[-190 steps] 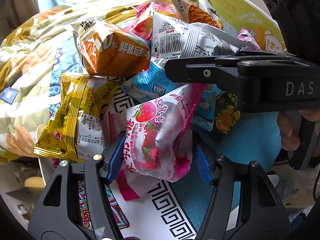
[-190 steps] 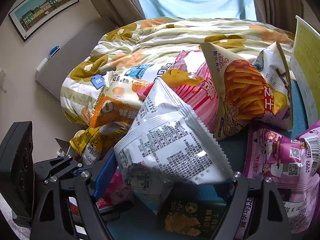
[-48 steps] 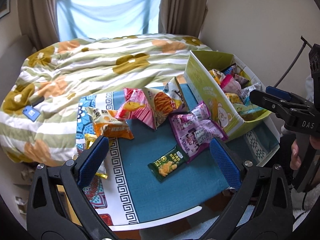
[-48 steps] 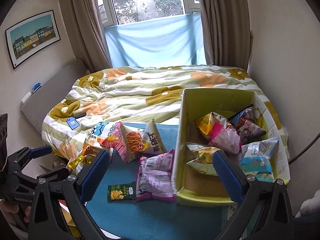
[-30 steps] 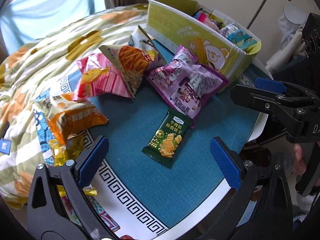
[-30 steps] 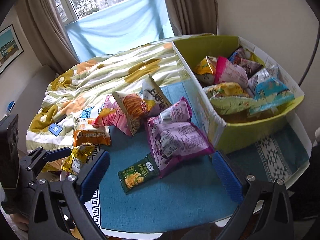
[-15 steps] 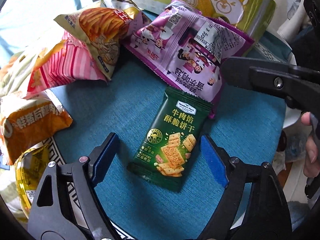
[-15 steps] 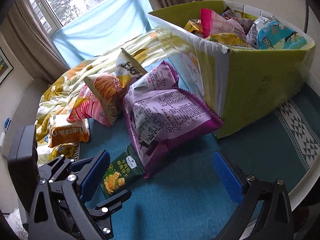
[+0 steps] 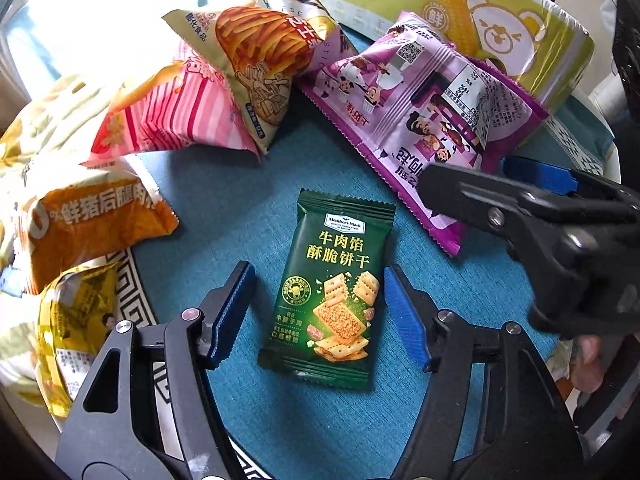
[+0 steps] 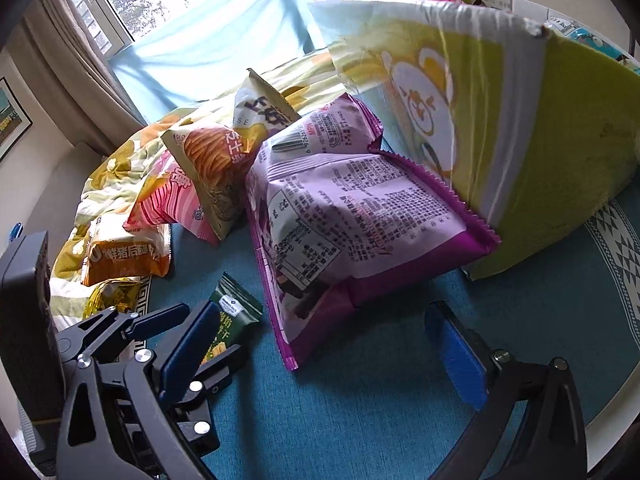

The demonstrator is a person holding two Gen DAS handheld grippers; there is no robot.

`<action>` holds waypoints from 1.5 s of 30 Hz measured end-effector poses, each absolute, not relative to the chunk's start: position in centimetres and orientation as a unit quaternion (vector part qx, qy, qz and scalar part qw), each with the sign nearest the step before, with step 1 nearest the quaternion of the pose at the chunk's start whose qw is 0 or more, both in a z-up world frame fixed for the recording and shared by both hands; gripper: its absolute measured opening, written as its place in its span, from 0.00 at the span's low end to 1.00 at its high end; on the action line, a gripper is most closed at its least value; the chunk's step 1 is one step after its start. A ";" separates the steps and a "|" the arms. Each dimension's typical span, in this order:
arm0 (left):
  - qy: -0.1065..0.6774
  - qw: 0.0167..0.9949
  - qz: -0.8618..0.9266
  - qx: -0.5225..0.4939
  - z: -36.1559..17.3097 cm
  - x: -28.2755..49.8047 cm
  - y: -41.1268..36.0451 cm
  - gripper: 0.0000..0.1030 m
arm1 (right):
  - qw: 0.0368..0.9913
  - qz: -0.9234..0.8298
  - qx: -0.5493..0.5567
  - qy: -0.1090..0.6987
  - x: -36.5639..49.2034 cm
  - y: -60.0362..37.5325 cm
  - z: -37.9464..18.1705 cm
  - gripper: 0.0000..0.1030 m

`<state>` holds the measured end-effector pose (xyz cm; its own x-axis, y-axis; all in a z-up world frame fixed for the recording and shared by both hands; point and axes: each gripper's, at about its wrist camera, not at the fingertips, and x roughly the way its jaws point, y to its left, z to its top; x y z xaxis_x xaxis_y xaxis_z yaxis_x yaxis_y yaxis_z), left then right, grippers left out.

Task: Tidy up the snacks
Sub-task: 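Lower the left gripper onto the green cracker packet while the right reaches the purple bag, then grasp and lift the green cracker packet with the left gripper while the right lifts the purple bag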

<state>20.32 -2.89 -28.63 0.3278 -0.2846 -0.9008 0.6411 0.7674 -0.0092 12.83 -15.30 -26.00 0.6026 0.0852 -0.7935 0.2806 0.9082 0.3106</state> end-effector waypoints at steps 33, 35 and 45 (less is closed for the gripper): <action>0.528 0.812 -0.224 0.111 -28.9 20.8 -0.2 0.41 | 0.868 -0.064 0.218 0.441 15.4 -16.1 -26.3 0.40; 0.529 0.812 -0.223 0.108 -28.9 20.4 -0.1 0.41 | 0.870 -0.061 0.217 0.439 15.3 -16.1 -26.2 0.37; 0.527 0.815 -0.221 0.099 -27.6 20.8 0.8 0.41 | 0.877 -0.070 0.198 0.432 14.1 -15.8 -25.4 0.36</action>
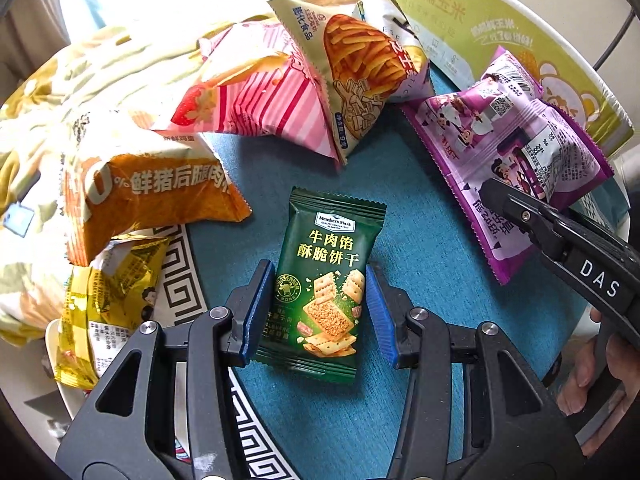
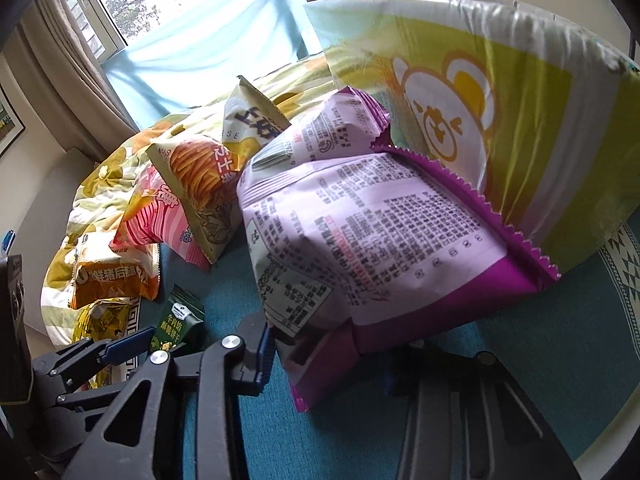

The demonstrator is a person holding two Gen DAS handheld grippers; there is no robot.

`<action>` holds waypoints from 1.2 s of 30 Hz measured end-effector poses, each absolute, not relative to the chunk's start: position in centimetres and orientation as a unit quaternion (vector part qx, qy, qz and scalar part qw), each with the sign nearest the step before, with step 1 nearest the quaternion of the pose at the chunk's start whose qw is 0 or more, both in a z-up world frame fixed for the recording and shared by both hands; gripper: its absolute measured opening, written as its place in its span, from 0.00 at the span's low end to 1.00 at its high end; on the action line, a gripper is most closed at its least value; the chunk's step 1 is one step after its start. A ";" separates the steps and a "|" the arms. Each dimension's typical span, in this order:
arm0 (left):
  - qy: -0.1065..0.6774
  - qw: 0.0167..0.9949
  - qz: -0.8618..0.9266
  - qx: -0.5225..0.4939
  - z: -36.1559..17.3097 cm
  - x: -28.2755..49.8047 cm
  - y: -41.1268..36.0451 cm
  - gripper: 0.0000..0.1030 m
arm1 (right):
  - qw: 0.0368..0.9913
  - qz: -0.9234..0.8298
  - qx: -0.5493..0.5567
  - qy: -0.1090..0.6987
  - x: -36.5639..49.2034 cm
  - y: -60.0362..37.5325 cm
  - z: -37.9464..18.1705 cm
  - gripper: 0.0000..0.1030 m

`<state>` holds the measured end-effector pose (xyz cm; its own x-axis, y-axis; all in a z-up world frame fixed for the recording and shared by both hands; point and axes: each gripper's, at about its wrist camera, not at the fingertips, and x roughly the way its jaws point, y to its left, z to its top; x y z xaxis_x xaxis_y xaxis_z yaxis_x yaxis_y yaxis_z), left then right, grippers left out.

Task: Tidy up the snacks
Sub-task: 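Grasp and lift the green cracker packet with the left gripper while the right lifts the purple bag, then carry both packets into the cardboard box and open both grippers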

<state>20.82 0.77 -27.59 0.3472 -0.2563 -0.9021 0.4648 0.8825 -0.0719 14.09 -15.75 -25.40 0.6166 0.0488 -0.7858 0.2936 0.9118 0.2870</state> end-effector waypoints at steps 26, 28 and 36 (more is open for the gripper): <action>0.394 0.879 -0.264 0.053 -7.7 20.3 -3.9 0.41 | 0.921 -0.056 0.174 0.344 8.6 -19.1 -8.9 0.36; 0.385 0.884 -0.261 0.045 -6.8 20.5 -6.1 0.41 | 0.924 -0.054 0.168 0.338 8.6 -21.1 -7.9 0.36; 0.397 0.883 -0.248 0.029 -6.6 21.0 -17.2 0.41 | 0.927 -0.039 0.134 0.349 9.7 -31.5 -6.7 0.36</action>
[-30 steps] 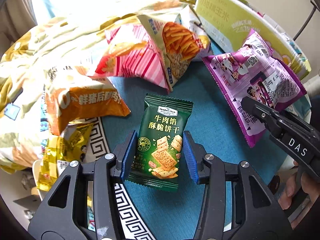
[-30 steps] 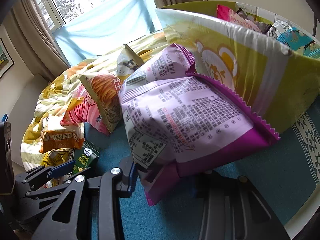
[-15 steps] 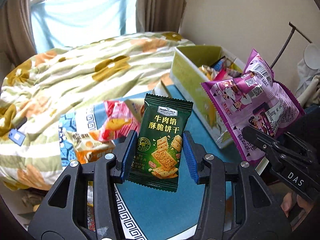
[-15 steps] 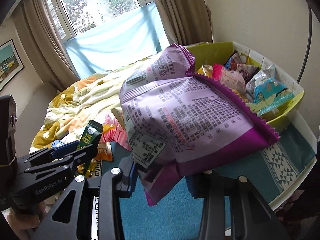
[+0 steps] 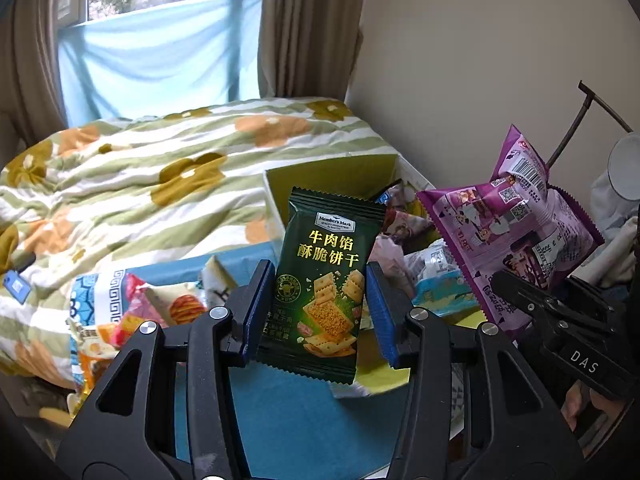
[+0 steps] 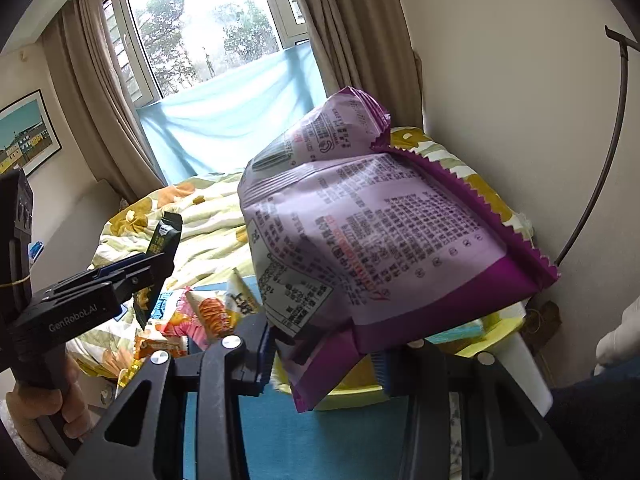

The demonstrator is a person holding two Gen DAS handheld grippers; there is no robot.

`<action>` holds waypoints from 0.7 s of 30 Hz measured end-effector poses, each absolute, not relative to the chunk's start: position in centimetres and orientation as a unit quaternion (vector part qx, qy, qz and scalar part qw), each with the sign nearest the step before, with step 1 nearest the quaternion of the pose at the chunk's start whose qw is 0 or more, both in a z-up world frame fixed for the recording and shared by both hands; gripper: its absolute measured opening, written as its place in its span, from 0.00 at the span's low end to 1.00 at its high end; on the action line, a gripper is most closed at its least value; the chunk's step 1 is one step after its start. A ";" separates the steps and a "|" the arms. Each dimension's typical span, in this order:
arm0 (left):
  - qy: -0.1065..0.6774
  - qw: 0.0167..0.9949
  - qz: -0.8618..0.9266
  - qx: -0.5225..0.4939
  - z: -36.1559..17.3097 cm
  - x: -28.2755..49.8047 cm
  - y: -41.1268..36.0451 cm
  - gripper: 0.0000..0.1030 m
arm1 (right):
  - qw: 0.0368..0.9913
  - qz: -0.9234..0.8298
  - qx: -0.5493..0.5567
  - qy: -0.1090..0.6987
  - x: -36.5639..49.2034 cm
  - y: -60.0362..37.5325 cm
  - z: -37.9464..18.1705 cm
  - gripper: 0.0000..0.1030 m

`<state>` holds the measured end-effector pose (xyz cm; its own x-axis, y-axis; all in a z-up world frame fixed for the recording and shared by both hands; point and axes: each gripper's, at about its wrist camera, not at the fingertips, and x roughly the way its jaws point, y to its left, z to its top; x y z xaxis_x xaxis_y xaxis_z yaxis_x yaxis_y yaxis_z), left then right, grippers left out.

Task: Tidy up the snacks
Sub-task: 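Carry both packets into the cardboard box and open both grippers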

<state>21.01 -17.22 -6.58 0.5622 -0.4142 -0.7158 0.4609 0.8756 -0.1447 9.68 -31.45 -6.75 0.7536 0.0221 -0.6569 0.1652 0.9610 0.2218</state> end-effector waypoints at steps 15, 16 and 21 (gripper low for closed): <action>0.466 0.868 -0.169 -0.006 -12.0 19.9 -25.2 0.98 | 0.906 0.060 0.114 0.403 13.2 -39.5 -10.1 0.36; 0.463 0.871 -0.166 -0.011 -11.7 19.9 -24.7 0.98 | 0.906 0.066 0.113 0.402 13.1 -39.7 -10.1 0.36; 0.448 0.884 -0.129 -0.022 -10.2 19.1 -22.1 0.98 | 0.900 0.102 0.108 0.410 13.1 -39.4 -10.6 0.36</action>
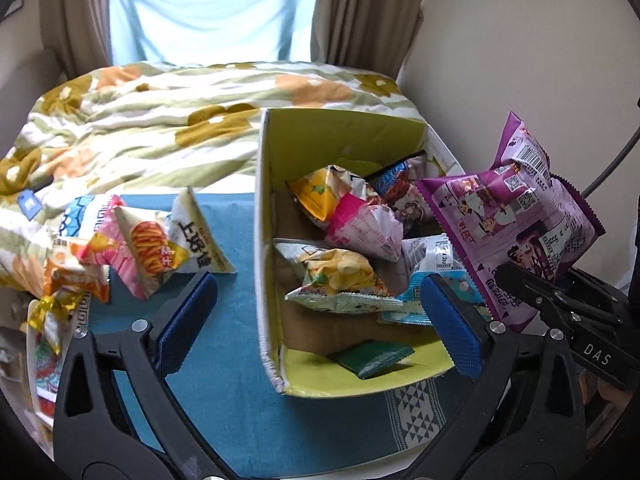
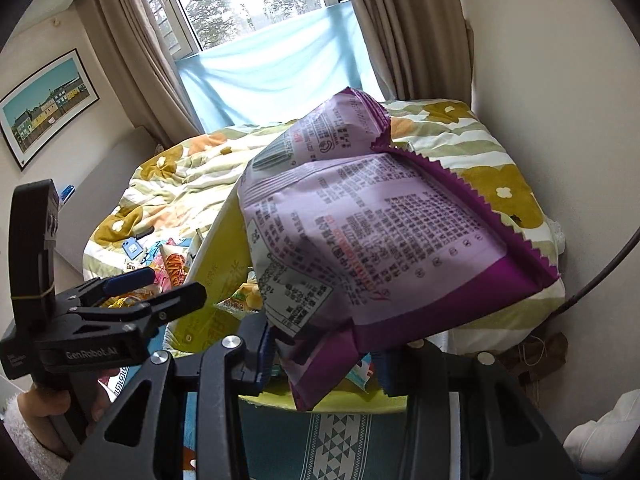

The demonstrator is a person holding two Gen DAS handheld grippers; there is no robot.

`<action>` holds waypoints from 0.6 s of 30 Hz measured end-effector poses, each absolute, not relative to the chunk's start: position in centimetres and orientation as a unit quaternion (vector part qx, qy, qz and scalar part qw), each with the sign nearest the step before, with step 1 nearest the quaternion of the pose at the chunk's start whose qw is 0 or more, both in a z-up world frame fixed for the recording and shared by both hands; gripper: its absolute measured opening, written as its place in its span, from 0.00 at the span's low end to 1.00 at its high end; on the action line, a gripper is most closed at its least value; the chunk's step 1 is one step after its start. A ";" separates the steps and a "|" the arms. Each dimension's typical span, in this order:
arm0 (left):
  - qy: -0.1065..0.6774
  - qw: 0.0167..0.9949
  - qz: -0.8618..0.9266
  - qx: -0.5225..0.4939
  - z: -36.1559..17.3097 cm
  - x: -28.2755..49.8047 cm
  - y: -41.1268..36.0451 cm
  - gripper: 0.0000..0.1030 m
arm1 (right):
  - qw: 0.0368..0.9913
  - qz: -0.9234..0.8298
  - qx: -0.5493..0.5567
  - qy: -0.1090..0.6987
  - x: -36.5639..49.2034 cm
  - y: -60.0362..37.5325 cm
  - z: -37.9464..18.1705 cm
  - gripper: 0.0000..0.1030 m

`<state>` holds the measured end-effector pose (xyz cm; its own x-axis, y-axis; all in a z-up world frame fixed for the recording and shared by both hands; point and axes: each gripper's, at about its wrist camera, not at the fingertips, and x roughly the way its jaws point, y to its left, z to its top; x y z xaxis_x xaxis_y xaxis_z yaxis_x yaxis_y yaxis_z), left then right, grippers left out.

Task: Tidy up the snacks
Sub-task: 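Carry both packets into the cardboard box and open both grippers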

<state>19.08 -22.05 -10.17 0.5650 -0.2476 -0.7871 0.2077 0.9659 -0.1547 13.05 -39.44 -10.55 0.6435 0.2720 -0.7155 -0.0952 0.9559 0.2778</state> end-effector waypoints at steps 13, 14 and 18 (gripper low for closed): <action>0.448 0.889 -0.068 -0.064 -10.0 17.4 -17.3 0.98 | 0.883 0.183 0.062 0.428 14.3 -36.6 -12.1 0.79; 0.450 0.889 -0.066 -0.063 -10.1 17.3 -17.2 0.98 | 0.886 0.176 0.059 0.424 14.2 -36.7 -12.3 1.00; 0.457 0.885 -0.065 -0.064 -10.7 17.1 -17.1 0.98 | 0.894 0.151 0.048 0.419 13.6 -37.3 -12.8 1.00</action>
